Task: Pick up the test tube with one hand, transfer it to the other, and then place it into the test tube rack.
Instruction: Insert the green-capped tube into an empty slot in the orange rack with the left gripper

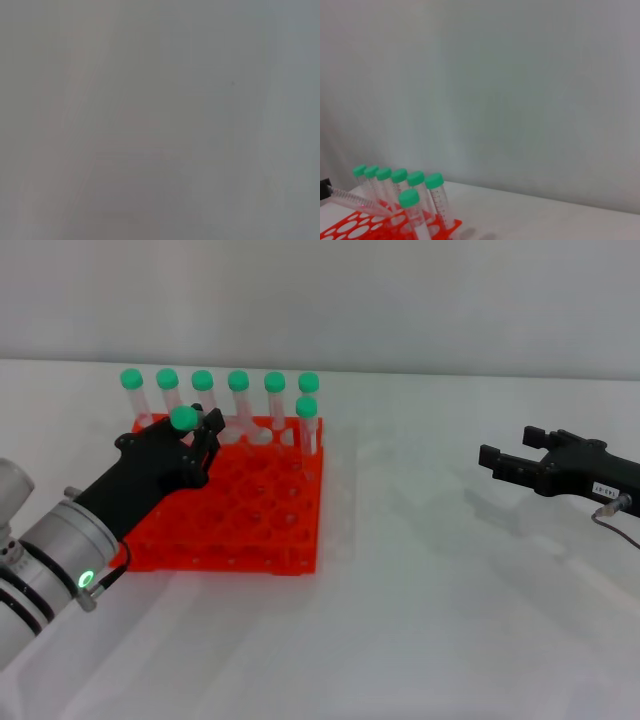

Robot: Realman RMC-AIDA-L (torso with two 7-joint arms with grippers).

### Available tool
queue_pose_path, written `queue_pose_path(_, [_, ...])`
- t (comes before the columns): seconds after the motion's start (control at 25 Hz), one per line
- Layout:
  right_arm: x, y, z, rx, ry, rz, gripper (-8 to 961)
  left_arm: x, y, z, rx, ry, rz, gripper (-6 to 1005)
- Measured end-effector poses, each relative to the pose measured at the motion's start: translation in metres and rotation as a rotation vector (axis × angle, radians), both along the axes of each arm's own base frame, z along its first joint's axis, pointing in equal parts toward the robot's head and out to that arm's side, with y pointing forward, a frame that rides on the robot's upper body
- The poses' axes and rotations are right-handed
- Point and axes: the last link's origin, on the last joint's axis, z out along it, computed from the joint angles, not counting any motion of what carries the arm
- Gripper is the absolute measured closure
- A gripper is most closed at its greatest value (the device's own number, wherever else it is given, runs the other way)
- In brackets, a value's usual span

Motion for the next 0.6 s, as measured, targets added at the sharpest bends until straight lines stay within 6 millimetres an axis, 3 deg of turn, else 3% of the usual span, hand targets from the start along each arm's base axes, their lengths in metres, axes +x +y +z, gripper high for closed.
queue_pose_path(0.6, [-0.0024, 0.0033, 0.0008, 0.007, -0.002, 0.000, 91, -0.0034, 0.0031, -0.0088, -0.041, -0.013, 0.028, 785])
